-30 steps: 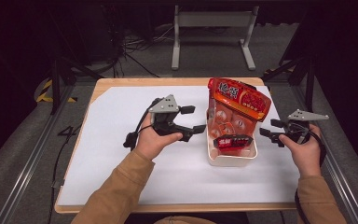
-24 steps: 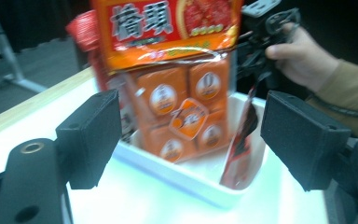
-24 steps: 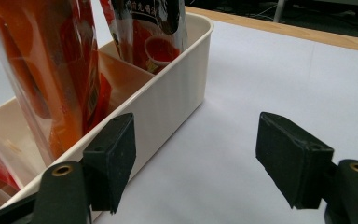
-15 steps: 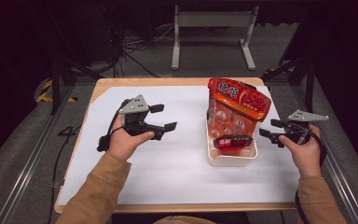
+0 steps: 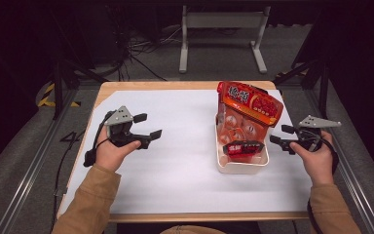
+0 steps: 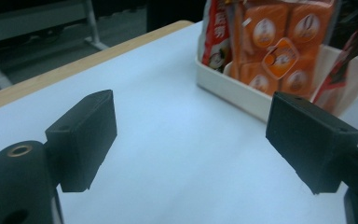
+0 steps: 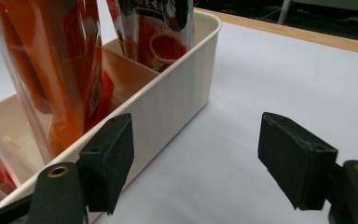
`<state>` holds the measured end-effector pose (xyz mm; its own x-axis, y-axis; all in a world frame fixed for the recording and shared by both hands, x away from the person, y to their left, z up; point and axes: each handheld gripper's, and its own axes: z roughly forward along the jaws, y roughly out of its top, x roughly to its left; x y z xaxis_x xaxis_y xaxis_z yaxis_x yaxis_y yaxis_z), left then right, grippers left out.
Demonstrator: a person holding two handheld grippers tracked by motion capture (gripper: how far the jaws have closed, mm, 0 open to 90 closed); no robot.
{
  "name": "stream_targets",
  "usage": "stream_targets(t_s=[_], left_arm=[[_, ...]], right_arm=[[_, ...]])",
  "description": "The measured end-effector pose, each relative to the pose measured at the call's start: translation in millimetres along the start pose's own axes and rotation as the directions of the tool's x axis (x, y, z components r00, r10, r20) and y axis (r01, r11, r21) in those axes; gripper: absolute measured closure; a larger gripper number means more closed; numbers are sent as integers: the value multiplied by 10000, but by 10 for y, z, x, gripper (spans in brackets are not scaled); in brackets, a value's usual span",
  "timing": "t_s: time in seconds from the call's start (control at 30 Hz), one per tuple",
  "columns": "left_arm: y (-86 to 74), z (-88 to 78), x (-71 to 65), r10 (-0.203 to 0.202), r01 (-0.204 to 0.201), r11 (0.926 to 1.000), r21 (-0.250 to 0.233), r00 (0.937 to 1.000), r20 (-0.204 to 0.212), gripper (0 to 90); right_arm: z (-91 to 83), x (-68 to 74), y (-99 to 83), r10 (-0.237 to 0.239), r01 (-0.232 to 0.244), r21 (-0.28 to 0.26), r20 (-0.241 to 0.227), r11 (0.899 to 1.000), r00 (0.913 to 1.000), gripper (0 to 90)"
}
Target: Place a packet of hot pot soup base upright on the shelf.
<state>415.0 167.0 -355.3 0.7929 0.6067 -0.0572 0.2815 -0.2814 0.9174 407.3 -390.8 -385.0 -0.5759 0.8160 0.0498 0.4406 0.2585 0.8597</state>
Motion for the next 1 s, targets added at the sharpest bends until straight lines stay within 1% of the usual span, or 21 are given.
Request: stream_targets(t_s=[0.07, 0.1, 0.17, 0.2, 0.27, 0.33, 0.43, 0.5, 0.53, 0.57, 0.63, 0.67, 0.73, 0.77, 0.83, 0.9, 1.0], left_arm=[[-53, -7, 32, -9, 10, 10000, 87, 9998, -206, 171], [-53, -7, 32, -9, 10, 10000, 87, 9998, -206, 170], [-143, -9, 85, -298, 299, 9995, 38, 9992, -256, 170], [-171, -8, 100, -348, 350, 9994, 78, 9989, -318, 170], [-222, -4, 124, -419, 427, 9989, 180, 9981, -456, 169], [-291, 10, 159, -398, 420, 9983, 402, 9977, -541, 168], [-335, 22, 185, -465, 497, 9973, 540, 9971, -602, 161], [-405, 40, 228, -490, 534, 9964, 665, 9965, -670, 158], [-427, 43, 242, -538, 585, 9959, 696, 9962, -681, 157], [-464, 43, 259, -739, 789, 9941, 740, 9949, -682, 157], [-513, 38, 287, -886, 941, 9929, 729, 9932, -762, 154], [-524, 33, 295, -938, 1002, 9918, 797, 9924, -799, 151], [-560, 20, 315, -1081, 1142, 9909, 714, 9907, -830, 149], [-576, 21, 320, -1158, 1223, 9896, 751, 9896, -857, 151], [-592, 28, 329, -1125, 1203, 9893, 831, 9893, -933, 153], [-593, 30, 331, -1110, 1184, 9896, 816, 9897, -904, 153], [-582, 28, 311, -1205, 1267, 9892, 739, 9892, -831, 155]], right_arm=[[19, 7, -8, -14, 14, 25, -25, 10000, 10000, 274], [19, 7, -8, -14, 14, 25, -25, 10000, 10000, 274], [49, 10, -24, -29, 30, 96, -71, 9999, 10000, 273], [55, 9, -27, -60, 60, 80, -72, 9999, 10000, 273], [63, 10, -33, -64, 65, 87, -101, 9999, 9999, 272], [67, 6, -39, -81, 82, 73, -93, 9999, 9999, 272], [66, 1, -45, -91, 91, 54, -88, 9999, 9999, 272], [64, -2, -50, -77, 77, 47, -65, 10000, 9999, 271], [61, -5, -54, -72, 72, 20, -60, 10000, 10000, 271], [59, -7, -56, -68, 68, 14, -53, 10000, 10000, 270], [57, -11, -61, -57, 57, 1, -41, 10000, 10000, 270], [57, -11, -62, -52, 52, -10, -41, 10000, 10000, 270], [57, -11, -64, -56, 56, -5, -36, 10000, 10000, 270], [58, -12, -66, -54, 54, -1, -36, 10000, 10000, 270], [61, -14, -67, -56, 56, 8, -26, 10000, 10000, 269], [61, -13, -67, -61, 61, 5, -25, 10000, 10000, 269], [60, -9, -61, -68, 68, -20, -30, 10000, 10000, 268]])
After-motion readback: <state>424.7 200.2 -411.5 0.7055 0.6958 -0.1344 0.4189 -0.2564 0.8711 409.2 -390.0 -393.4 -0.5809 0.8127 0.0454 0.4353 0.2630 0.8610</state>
